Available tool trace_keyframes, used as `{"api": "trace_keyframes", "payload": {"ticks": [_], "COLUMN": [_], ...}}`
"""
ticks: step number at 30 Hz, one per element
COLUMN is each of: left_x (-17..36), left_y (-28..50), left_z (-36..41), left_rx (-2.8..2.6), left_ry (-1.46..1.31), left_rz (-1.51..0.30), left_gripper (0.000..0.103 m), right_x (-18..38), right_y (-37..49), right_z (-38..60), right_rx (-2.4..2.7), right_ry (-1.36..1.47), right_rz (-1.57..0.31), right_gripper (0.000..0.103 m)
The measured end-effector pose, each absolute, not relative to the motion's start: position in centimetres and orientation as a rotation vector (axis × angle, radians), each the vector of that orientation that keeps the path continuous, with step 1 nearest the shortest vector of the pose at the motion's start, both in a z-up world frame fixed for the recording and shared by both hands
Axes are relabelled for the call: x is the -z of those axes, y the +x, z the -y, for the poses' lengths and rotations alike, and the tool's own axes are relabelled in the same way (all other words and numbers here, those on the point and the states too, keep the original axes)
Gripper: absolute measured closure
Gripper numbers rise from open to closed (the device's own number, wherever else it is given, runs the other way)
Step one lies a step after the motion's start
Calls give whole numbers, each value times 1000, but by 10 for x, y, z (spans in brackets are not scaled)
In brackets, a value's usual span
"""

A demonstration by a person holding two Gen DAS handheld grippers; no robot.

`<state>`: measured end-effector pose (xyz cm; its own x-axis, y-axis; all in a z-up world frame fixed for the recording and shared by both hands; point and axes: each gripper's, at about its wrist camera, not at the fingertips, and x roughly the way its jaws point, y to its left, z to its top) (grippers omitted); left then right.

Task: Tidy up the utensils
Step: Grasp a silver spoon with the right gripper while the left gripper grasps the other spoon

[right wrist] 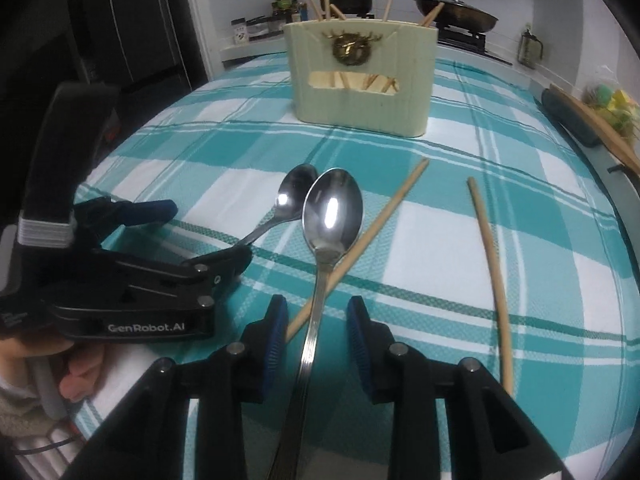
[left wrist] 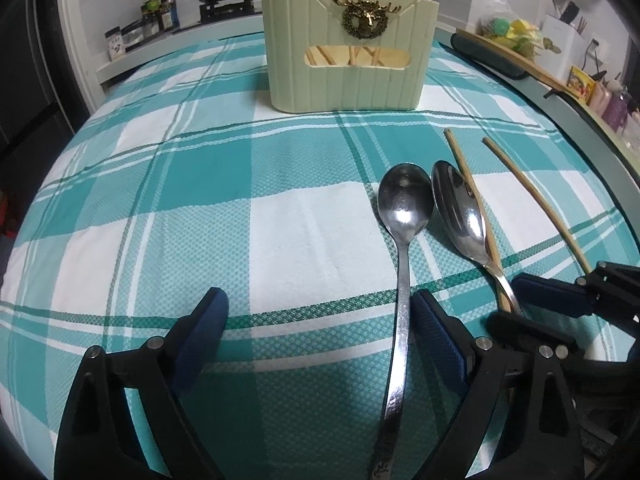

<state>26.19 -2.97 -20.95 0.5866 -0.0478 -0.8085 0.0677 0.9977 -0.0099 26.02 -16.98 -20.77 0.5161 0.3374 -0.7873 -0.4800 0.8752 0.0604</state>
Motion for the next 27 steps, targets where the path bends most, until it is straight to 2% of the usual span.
{"api": "trace_keyframes", "payload": {"ticks": [1, 2, 8, 13, 15, 16, 25, 27], "left_x": [209, 209, 209, 209, 208, 208, 209, 209], "left_y": [261, 261, 259, 265, 271, 276, 317, 317], "left_z": [29, 28, 25, 34, 43, 46, 73, 72], "left_rx": [70, 72, 75, 154, 189, 204, 229, 240], "left_ry": [22, 22, 18, 72, 105, 117, 150, 152], "left_rz": [-941, -940, -943, -965, -974, -979, -973, -970], "left_gripper": [12, 12, 11, 7, 7, 7, 6, 8], "right_x": [210, 210, 208, 204, 200, 198, 190, 192], "right_y": [261, 261, 270, 262, 261, 261, 282, 286], "right_z": [166, 163, 193, 205, 202, 199, 195, 198], "right_rx": [-496, -473, -337, -332, -360, -387, -520, -532], "right_ry": [-190, -227, -183, -206, -225, -232, -227, -214], "right_rz": [-907, -884, -914, -909, -891, -887, -863, -874], "right_gripper": [77, 86, 91, 90, 80, 79, 79, 72]}}
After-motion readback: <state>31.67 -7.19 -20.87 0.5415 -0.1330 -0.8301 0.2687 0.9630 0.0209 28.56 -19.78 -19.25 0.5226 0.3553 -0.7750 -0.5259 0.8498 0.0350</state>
